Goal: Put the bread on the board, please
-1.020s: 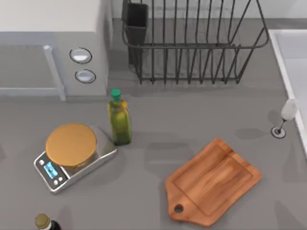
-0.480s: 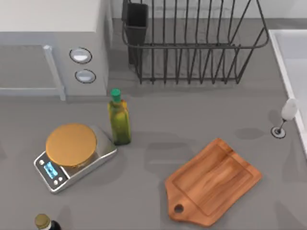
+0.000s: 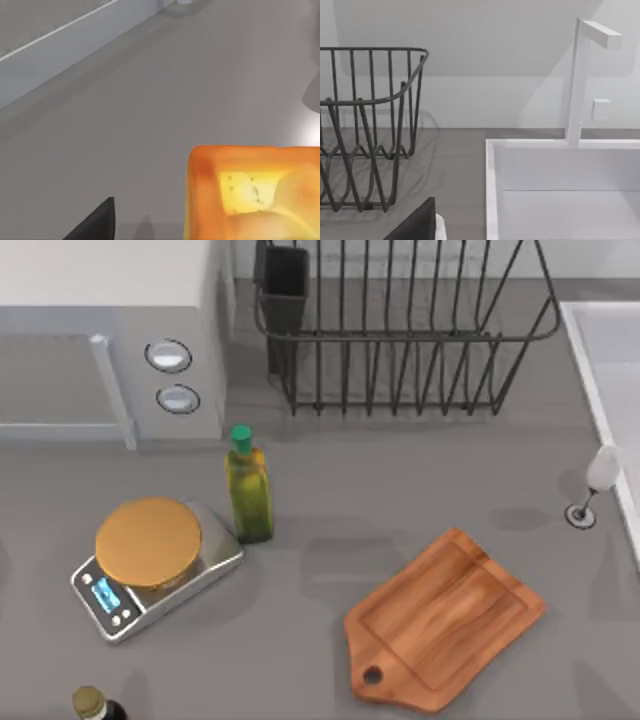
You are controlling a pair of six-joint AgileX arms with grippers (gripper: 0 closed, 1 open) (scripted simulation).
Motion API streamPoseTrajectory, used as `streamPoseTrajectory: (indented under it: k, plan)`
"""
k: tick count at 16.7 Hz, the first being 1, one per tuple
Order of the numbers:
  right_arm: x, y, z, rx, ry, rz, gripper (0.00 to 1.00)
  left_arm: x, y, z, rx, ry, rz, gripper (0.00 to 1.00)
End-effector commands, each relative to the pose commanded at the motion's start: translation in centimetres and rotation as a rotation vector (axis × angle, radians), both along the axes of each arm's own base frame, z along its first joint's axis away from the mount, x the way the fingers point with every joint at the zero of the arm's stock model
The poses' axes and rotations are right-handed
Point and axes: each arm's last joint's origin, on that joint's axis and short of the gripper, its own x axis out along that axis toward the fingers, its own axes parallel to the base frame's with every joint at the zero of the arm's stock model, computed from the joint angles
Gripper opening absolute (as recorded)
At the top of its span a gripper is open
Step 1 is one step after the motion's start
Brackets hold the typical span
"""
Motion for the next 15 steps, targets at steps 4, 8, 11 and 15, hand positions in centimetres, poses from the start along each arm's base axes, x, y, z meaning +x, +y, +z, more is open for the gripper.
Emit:
streamPoseTrajectory:
  k: [4, 8, 11, 15]
  plan:
    - [0.00, 0.00, 0.00, 0.000, 0.000, 0.000, 1.00, -0.05, -0.04, -0.08, 0.000, 0.000, 0.001, 1.00]
    - [0.00, 0.00, 0.00, 0.000, 0.000, 0.000, 1.00, -0.05, -0.04, -0.08, 0.000, 0.000, 0.001, 0.77]
    - [0.00, 0.00, 0.00, 0.000, 0.000, 0.000, 1.00, -0.05, -0.04, -0.08, 0.000, 0.000, 0.001, 0.55]
    - [0.00, 0.00, 0.00, 0.000, 0.000, 0.000, 1.00, -0.05, -0.04, -0.08, 0.000, 0.000, 0.001, 0.25]
